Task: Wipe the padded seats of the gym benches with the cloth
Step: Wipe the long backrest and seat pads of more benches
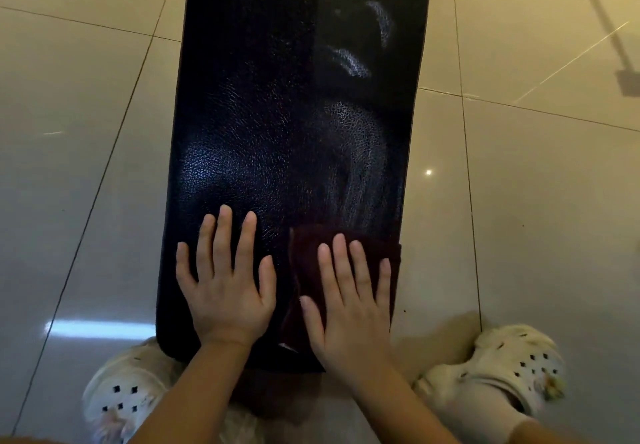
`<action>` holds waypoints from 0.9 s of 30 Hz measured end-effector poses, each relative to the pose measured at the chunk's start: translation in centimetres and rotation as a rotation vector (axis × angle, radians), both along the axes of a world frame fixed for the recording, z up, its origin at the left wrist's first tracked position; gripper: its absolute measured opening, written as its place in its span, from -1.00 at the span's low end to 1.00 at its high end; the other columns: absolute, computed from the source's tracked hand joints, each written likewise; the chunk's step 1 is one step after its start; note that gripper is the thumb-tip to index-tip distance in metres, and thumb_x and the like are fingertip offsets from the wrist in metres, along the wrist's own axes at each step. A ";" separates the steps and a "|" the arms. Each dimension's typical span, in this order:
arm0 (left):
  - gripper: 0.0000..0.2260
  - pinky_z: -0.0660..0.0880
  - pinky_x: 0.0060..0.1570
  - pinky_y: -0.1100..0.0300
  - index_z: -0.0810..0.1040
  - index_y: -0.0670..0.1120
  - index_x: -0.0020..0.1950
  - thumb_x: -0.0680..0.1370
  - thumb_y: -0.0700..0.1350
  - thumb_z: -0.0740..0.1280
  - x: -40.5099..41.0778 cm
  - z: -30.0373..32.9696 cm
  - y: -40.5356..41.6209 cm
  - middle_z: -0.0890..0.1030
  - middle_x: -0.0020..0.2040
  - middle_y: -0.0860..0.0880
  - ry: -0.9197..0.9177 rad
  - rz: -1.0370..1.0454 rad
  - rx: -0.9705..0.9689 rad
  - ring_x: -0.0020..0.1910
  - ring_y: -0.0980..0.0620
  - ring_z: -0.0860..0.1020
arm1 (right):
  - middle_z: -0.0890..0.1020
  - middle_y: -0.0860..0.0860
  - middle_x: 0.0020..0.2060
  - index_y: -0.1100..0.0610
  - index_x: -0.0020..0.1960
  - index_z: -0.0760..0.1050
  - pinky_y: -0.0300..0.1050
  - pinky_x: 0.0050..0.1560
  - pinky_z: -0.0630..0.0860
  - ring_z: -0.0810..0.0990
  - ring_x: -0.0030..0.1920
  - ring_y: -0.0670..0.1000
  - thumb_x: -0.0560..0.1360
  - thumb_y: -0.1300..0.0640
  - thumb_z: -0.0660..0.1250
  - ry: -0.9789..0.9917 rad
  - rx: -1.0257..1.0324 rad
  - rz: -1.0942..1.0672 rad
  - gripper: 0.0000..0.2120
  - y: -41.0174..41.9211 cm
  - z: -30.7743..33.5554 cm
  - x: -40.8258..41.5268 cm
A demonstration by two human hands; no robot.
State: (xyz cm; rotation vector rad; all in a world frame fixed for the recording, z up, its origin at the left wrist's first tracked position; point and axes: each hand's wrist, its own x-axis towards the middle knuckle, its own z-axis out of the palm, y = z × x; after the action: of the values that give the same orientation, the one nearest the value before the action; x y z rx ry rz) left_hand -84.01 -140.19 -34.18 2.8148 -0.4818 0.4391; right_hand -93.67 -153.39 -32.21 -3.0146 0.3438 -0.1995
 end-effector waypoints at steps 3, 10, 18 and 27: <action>-0.49 0.02 0.45 -0.19 0.14 0.00 0.56 0.61 0.06 0.04 0.0 0.0 0.1 0.22 0.54 -0.13 0.026 -0.009 -0.002 0.52 -0.12 0.16 | 0.14 0.07 0.56 0.09 0.57 0.09 0.23 0.53 -0.06 0.06 0.57 0.08 0.58 -0.23 0.05 -0.013 0.025 -0.048 -0.33 -0.1 0.9 3.6; -0.50 0.06 0.45 -0.20 0.19 -0.01 0.55 0.61 0.05 0.07 0.1 0.1 0.1 0.25 0.53 -0.14 0.022 -0.012 -0.021 0.52 -0.12 0.17 | 0.04 0.06 0.59 0.11 0.60 -0.01 0.13 0.53 -0.22 -0.04 0.58 0.05 0.60 -0.22 -0.11 -0.059 0.007 -0.178 -0.33 -5.7 4.1 14.2; -0.50 0.07 0.45 -0.22 0.19 0.00 0.55 0.61 0.05 0.07 -0.1 0.2 0.1 0.25 0.54 -0.13 0.040 -0.007 -0.030 0.52 -0.12 0.16 | 0.15 0.09 0.56 0.15 0.57 0.12 0.19 0.54 -0.01 0.05 0.57 0.06 0.61 -0.07 0.05 -0.109 0.042 -0.173 -0.41 -2.5 0.9 4.3; -0.51 0.03 0.46 -0.19 0.20 -0.01 0.54 0.61 0.05 0.06 -0.1 0.1 0.0 0.24 0.54 -0.14 0.039 -0.001 -0.025 0.53 -0.12 0.15 | 0.14 0.13 0.56 0.18 0.57 0.10 0.24 0.52 -0.01 0.06 0.57 0.10 0.59 -0.12 0.05 -0.069 0.041 -0.198 -0.36 -0.4 0.3 2.6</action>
State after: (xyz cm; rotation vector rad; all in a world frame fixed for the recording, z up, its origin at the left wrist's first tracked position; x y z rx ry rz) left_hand -84.06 -140.19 -34.05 2.7933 -0.4662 0.3868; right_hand -91.06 -153.81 -31.96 -2.9222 0.6326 -0.3068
